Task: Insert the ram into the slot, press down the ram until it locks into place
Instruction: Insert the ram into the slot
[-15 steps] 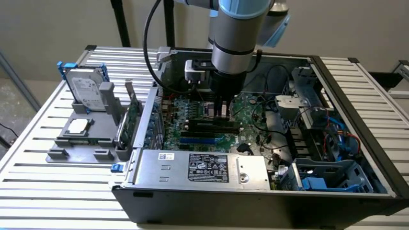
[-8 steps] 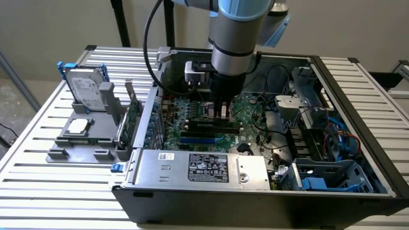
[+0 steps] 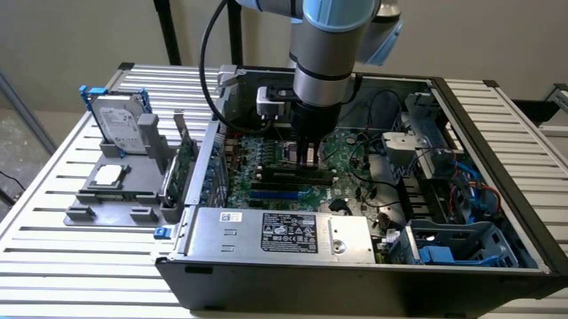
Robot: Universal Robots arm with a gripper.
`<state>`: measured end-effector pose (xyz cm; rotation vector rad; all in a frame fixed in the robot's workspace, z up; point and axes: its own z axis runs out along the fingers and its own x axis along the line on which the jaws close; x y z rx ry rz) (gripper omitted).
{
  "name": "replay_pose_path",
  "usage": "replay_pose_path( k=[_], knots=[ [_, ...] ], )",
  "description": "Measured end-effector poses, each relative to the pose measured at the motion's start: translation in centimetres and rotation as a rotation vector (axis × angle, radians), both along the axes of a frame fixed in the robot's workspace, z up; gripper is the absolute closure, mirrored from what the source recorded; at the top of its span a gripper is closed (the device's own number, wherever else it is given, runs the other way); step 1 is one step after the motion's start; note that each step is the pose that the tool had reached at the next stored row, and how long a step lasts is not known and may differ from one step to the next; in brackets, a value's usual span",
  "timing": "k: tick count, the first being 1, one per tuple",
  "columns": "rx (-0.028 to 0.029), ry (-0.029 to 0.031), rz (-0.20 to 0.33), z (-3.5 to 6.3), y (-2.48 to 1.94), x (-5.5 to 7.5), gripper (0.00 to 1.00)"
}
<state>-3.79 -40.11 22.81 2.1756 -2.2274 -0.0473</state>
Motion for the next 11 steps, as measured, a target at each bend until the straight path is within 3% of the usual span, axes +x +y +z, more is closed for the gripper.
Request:
replay_pose_path(
  k=[11],
  knots=[
    [-0.0009,-0.0001,0.0,-0.08,0.15,0.09,0.87]
  ],
)
